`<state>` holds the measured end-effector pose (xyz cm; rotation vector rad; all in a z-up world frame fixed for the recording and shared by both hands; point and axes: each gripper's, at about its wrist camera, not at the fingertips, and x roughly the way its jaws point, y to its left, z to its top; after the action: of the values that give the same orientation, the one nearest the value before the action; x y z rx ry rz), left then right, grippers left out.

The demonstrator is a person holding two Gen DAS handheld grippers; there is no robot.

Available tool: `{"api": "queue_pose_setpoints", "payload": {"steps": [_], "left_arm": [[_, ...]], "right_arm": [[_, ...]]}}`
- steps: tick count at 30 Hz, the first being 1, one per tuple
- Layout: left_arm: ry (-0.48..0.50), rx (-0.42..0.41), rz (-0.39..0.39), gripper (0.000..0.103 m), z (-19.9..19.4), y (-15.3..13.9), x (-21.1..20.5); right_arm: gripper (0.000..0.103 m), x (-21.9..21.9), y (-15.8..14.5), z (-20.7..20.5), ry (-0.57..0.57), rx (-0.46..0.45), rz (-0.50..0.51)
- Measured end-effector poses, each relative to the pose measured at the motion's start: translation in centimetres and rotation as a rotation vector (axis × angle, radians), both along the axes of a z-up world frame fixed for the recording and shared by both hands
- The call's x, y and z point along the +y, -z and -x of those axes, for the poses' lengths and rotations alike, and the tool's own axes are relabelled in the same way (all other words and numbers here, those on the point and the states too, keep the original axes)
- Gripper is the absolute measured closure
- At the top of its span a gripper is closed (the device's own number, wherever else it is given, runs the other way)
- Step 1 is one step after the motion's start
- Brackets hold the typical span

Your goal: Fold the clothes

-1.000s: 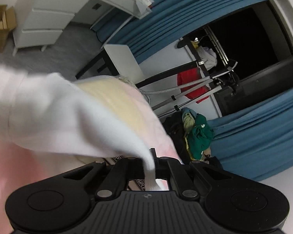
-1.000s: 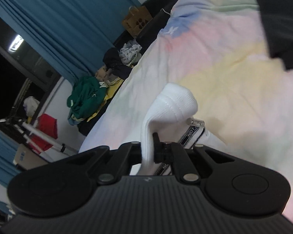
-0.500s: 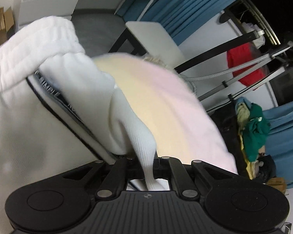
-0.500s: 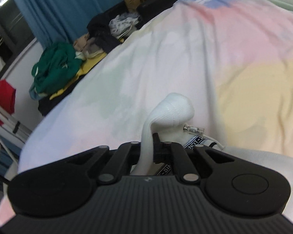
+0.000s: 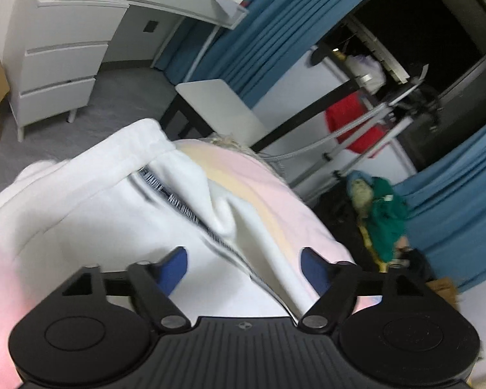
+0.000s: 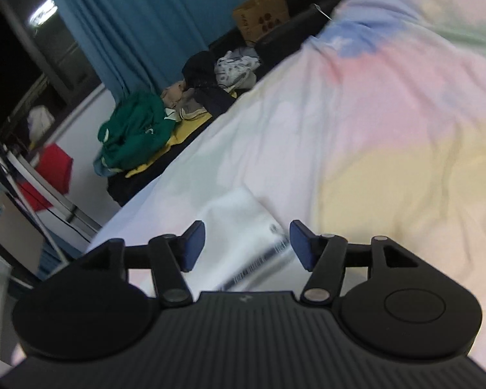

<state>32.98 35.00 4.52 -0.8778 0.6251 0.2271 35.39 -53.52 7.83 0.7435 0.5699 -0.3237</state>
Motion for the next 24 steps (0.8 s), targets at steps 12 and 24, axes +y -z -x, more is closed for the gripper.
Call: {"api": "queue_pose_setpoints", "payload": {"steps": [12, 24], "left_arm": [[-0.189, 0.025, 0.426, 0.023, 9.9, 9.0, 1.1], [-0.207, -0.107, 0.201, 0.067, 4.8, 9.4, 0.2]], "right_arm": [[0.039, 0.8, 10.2, 8.5, 0.064, 0.099, -0.533], [0.078, 0.3, 13.3, 4.0, 0.144, -0.124, -0.512]]}}
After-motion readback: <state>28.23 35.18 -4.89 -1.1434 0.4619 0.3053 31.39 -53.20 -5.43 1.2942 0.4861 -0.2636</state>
